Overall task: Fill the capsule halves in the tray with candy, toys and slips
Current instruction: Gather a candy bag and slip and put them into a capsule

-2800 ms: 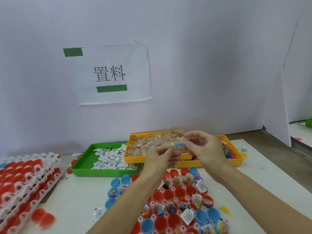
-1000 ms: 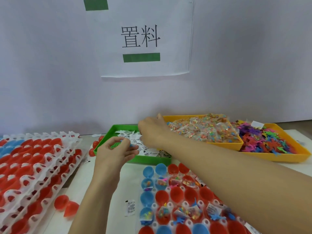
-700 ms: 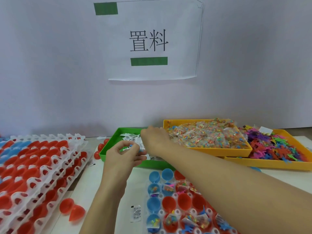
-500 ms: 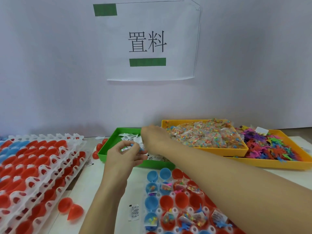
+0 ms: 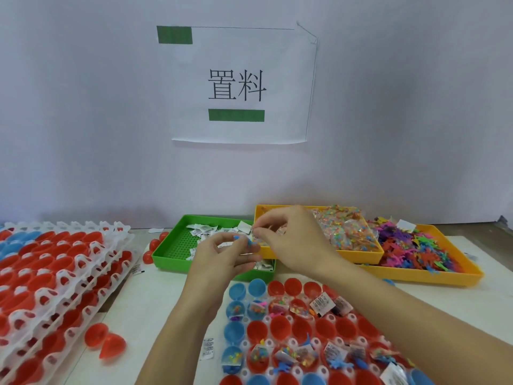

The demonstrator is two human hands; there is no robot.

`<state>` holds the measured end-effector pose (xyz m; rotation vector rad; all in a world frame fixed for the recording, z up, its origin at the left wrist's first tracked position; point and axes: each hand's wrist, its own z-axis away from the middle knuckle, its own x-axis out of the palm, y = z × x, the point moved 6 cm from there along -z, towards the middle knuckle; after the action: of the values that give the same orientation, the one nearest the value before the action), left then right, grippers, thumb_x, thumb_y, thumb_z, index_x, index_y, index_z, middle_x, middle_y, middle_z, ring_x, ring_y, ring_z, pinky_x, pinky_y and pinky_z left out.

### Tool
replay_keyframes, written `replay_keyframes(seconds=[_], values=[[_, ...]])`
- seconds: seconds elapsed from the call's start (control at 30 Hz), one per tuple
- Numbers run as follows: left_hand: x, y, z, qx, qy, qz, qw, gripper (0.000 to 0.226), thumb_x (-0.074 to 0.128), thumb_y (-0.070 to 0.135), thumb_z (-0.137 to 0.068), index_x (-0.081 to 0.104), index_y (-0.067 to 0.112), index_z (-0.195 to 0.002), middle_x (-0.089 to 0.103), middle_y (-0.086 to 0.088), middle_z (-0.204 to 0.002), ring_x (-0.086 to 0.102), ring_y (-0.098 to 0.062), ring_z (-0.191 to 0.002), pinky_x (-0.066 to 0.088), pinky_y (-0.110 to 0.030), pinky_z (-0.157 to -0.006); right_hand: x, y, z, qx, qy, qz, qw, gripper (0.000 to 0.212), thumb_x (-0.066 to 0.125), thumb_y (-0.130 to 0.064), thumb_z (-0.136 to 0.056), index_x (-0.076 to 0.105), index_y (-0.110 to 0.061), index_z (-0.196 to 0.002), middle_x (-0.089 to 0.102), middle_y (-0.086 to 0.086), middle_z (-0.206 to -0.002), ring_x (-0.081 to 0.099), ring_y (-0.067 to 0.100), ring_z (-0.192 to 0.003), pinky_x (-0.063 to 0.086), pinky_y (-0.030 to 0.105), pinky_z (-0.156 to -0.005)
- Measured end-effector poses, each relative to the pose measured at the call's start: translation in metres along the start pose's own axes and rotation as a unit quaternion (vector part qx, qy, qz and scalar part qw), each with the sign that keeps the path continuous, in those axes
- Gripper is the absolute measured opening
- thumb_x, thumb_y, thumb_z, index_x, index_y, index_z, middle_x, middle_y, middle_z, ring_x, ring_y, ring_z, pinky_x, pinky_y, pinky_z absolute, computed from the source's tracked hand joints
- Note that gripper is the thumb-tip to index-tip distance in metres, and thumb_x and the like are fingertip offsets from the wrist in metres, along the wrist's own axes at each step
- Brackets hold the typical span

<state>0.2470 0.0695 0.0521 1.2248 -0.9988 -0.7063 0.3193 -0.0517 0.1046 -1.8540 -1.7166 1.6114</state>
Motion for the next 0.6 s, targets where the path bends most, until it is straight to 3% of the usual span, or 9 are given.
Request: replay_keyframes(seconds=[0.23, 0.4, 0.6], values=[[0.019, -0.005, 0.005, -0.002, -0.032, -0.004, 0.999, 0.007, 0.062, 0.008, -0.092, 0.059, 0.003, -0.097, 0.075, -0.018, -0.081, 0.075, -0.028, -0.076, 0.059, -0.023, -0.062, -0.006, 0.002, 0.02, -0.039, -0.027, 0.065, 0.997, 0.013, 0.068, -0.019, -0.09, 0.079, -0.025, -0.087, 0.071, -0.015, -0.081, 0.061, 0.005, -0.081, 0.047, 0.032, -0.083], [0.024, -0.008, 0.006, -0.006, -0.049, -0.006, 0.999, 0.01, 0.062, 0.006, -0.093, 0.061, 0.001, -0.101, 0.075, -0.018, -0.082, 0.075, -0.028, -0.078, 0.06, -0.025, -0.065, -0.01, 0.006, 0.028, -0.068, -0.01, 0.086, 0.994, 0.016, 0.068, -0.016, -0.09, 0.08, -0.027, -0.093, 0.07, -0.018, -0.083, 0.06, -0.001, -0.082, 0.038, 0.007, -0.071], [0.026, -0.012, 0.006, -0.015, -0.054, -0.015, 0.998, 0.015, 0.061, 0.003, -0.093, 0.059, 0.0, -0.107, 0.075, -0.02, -0.083, 0.075, -0.029, -0.081, 0.061, -0.029, -0.071, -0.011, 0.005, 0.037, -0.114, -0.012, 0.11, 0.987, 0.018, 0.066, -0.012, -0.091, 0.077, -0.025, -0.097, 0.07, -0.012, -0.09, 0.058, 0.002, -0.085, 0.039, 0.005, -0.073]])
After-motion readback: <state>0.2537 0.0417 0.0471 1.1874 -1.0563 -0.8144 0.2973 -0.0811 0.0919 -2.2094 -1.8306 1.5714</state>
